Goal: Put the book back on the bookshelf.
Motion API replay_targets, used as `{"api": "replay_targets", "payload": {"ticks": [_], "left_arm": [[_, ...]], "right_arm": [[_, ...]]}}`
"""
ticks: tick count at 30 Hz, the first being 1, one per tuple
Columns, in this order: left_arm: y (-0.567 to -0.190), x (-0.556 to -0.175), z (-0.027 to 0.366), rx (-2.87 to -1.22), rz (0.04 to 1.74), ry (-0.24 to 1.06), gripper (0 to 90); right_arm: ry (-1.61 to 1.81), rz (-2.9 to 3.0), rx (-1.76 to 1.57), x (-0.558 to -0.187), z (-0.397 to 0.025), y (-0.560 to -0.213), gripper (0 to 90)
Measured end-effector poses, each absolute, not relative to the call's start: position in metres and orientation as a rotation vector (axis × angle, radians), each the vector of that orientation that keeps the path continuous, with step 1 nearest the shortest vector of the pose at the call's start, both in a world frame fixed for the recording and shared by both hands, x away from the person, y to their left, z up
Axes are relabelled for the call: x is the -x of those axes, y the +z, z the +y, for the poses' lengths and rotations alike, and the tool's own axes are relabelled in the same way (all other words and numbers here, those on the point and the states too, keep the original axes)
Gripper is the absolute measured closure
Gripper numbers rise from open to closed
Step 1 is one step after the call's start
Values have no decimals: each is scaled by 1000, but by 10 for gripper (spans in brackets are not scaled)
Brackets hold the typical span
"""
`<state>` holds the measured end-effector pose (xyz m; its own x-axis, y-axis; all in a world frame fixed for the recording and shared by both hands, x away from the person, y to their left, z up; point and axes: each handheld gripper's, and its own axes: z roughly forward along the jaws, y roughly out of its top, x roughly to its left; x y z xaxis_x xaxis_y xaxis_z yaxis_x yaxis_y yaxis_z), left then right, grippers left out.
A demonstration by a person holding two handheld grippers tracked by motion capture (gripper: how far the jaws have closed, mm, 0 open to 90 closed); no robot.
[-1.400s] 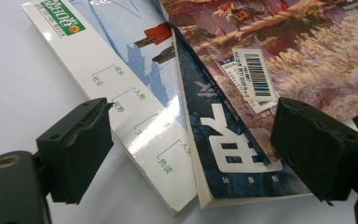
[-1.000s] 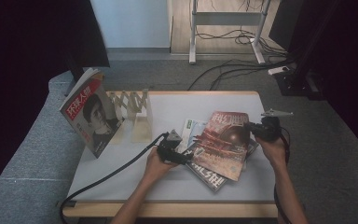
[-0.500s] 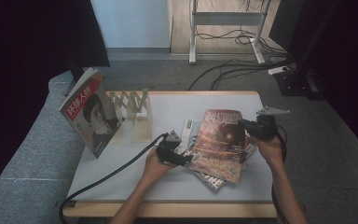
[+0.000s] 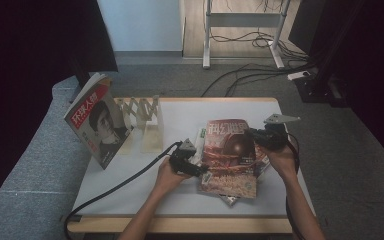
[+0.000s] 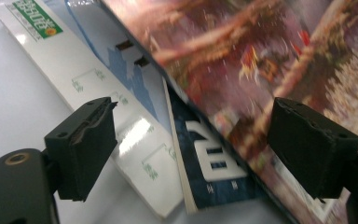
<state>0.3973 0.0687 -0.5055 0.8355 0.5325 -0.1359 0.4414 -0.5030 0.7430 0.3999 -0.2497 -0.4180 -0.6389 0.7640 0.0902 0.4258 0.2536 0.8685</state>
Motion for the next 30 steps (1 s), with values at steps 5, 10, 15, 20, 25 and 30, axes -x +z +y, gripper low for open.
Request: {"api": "replay_targets", "payload": {"ticks": [5, 10, 15, 20, 25, 30], "left_arm": [[-503, -403, 63, -2192, 685, 105, 191], [-503, -406, 60, -2176, 659, 40, 217], [-504, -406, 60, -2150, 640, -25, 285], [-501, -406, 62, -2144, 656, -34, 362], [-496, -409, 69, -2120, 685, -69, 471], [-490, -411, 78, -2099, 675, -103, 575]], "right_arm": [[1350, 2191, -1060, -396, -246, -415, 829], [1372, 2184, -1032, -391, -246, -412, 829], [1392, 2180, -1002, -386, -245, -409, 829], [1411, 2176, -992, -382, -246, -408, 828], [1437, 2173, -991, -381, -248, -407, 829], [1442, 2170, -980, -381, -248, -403, 829]]}}
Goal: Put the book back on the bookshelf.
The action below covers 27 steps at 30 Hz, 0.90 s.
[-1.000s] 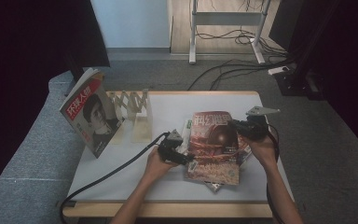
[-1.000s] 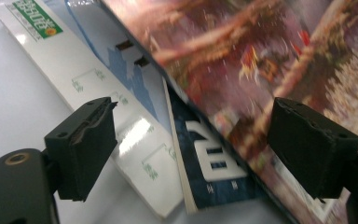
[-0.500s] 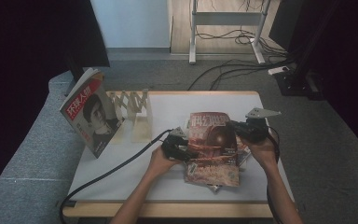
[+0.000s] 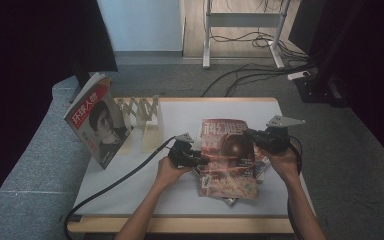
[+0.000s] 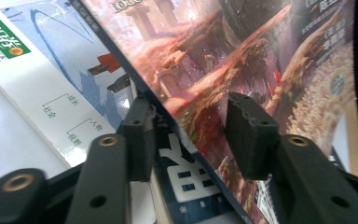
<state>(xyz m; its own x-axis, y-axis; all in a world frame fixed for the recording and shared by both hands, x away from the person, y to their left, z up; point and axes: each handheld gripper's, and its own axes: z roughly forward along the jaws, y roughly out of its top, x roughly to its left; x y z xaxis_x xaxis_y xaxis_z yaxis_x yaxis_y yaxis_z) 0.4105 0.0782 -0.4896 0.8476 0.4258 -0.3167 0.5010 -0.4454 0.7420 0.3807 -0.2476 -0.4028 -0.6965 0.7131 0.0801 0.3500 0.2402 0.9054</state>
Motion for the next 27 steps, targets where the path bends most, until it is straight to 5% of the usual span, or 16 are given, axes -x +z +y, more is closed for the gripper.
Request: {"api": "replay_targets", "payload": {"ticks": [12, 27], "left_arm": [[-462, -407, 90, -2054, 602, -61, 726], [-441, -400, 96, -2003, 557, 49, 772]], "right_arm": [[1432, 2153, -957, -381, -247, -388, 828], [1444, 2119, -914, -381, -246, -370, 828]]}}
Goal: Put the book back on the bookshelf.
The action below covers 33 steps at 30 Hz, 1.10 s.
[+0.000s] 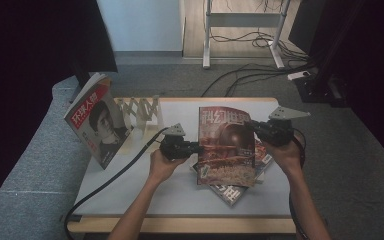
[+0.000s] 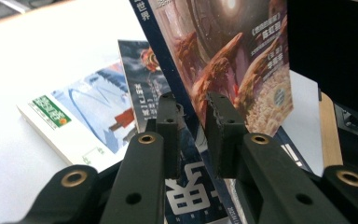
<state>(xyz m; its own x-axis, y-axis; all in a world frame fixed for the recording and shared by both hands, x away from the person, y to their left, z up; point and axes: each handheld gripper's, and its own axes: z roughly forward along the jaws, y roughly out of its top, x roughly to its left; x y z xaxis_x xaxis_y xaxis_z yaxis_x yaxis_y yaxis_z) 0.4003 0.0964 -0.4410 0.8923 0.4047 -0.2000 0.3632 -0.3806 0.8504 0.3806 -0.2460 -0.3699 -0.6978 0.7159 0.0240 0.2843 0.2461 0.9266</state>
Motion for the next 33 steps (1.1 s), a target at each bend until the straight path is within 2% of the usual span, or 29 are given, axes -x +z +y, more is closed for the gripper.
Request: {"api": "replay_targets", "payload": {"ticks": [15, 22, 33], "left_arm": [[-421, -391, 98, -1953, 491, 211, 825], [-419, -381, 96, -1945, 435, 365, 845], [-420, -379, 97, -1965, 447, 344, 813]], "right_arm": [[1479, 2060, -907, -378, -252, -353, 829], [1485, 2022, -894, -376, -252, -346, 826], [1485, 2033, -883, -373, -250, -348, 818]]}}
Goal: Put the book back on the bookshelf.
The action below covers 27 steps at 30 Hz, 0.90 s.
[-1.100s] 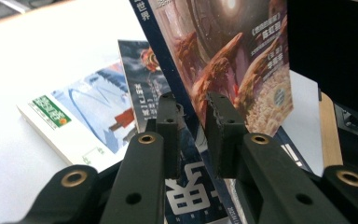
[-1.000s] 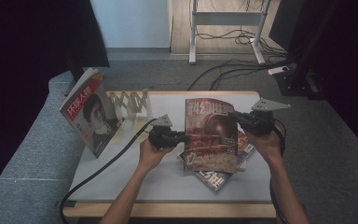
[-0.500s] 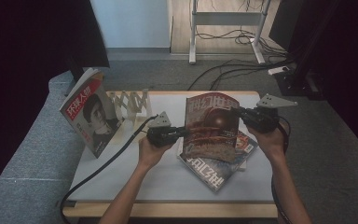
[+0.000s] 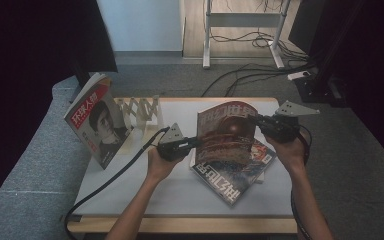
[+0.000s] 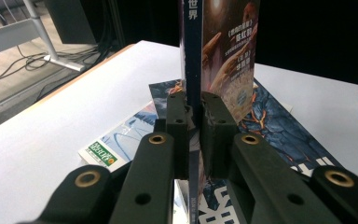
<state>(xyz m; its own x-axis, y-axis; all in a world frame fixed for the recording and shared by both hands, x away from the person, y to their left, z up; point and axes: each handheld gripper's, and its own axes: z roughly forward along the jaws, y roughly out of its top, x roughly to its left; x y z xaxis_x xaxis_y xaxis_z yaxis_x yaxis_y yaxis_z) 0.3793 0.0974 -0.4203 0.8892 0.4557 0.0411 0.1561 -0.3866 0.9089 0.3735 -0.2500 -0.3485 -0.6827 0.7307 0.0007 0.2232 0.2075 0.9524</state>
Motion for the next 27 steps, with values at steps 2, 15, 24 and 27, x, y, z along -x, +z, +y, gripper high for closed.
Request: {"api": "replay_targets", "payload": {"ticks": [2, 15, 24, 27], "left_arm": [[-418, -379, 96, -1974, 450, 346, 782], [-393, -388, 86, -2024, 438, 336, 701], [-370, -395, 83, -1993, 420, 305, 699], [-361, -398, 82, -1974, 417, 291, 696]], "right_arm": [[1494, 2028, -887, -374, -251, -349, 817], [1512, 2026, -888, -372, -255, -351, 814], [1512, 2037, -876, -372, -254, -350, 812], [1511, 2040, -870, -371, -253, -350, 812]]}}
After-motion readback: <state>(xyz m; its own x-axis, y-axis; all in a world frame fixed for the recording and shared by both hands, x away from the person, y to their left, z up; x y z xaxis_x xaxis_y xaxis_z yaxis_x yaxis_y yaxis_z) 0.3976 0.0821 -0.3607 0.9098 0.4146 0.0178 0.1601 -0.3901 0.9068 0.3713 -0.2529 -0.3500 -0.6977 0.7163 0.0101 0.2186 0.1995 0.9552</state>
